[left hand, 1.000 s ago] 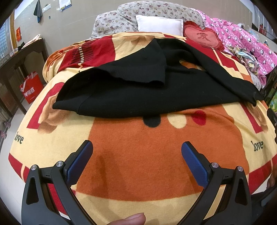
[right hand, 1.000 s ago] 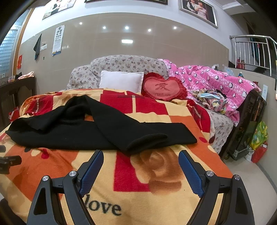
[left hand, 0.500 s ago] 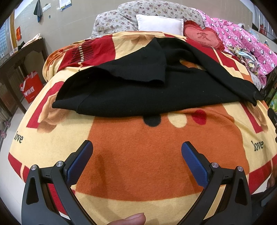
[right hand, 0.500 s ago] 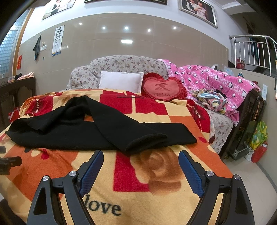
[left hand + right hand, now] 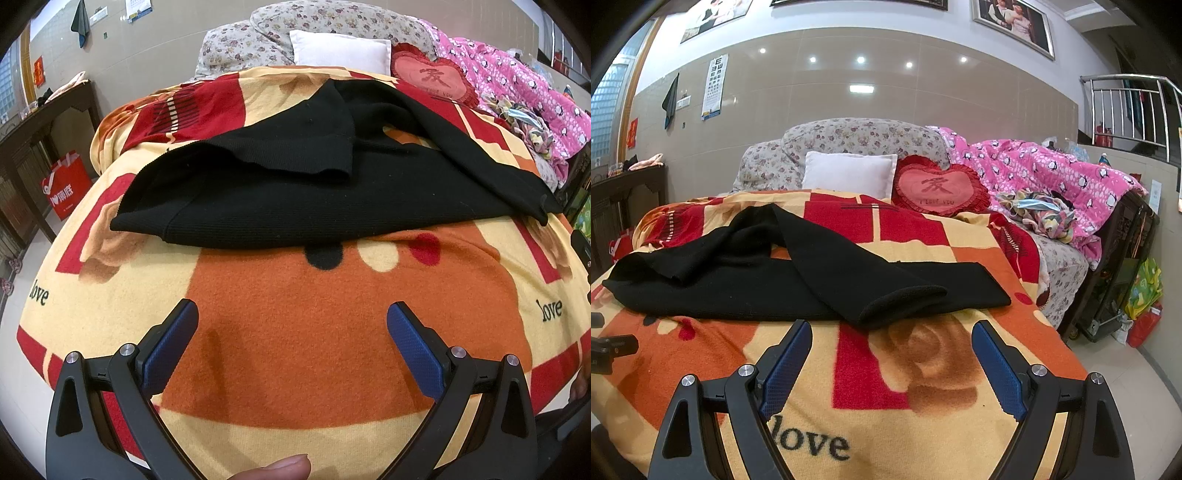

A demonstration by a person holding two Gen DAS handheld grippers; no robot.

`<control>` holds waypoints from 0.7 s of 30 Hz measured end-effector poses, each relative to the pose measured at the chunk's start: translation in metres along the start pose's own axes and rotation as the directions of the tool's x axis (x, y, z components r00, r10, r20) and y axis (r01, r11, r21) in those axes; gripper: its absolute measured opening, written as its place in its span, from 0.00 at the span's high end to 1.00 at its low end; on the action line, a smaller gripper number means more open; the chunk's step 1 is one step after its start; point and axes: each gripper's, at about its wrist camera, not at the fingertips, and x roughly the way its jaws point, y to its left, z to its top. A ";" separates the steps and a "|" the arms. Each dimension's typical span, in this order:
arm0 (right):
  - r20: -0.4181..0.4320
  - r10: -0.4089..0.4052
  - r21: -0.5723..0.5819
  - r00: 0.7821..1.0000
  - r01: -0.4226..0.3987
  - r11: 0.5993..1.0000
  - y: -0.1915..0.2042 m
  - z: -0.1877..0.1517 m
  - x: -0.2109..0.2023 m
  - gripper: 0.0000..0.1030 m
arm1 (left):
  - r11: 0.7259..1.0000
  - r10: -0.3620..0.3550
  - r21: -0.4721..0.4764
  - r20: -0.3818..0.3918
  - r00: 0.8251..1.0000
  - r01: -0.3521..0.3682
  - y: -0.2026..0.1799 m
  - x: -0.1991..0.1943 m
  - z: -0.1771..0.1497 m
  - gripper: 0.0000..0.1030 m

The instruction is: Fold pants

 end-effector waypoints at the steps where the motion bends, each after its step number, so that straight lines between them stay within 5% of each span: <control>1: 0.000 0.000 0.000 1.000 0.000 1.000 0.000 0.000 0.000 0.16 | 1.000 -0.001 0.001 0.001 1.000 0.001 0.000 0.000 0.000 0.01; 21: -0.002 0.001 0.001 1.000 -0.001 1.000 0.000 0.000 0.000 0.16 | 1.000 0.002 -0.001 0.004 1.000 -0.002 0.002 -0.001 0.001 0.01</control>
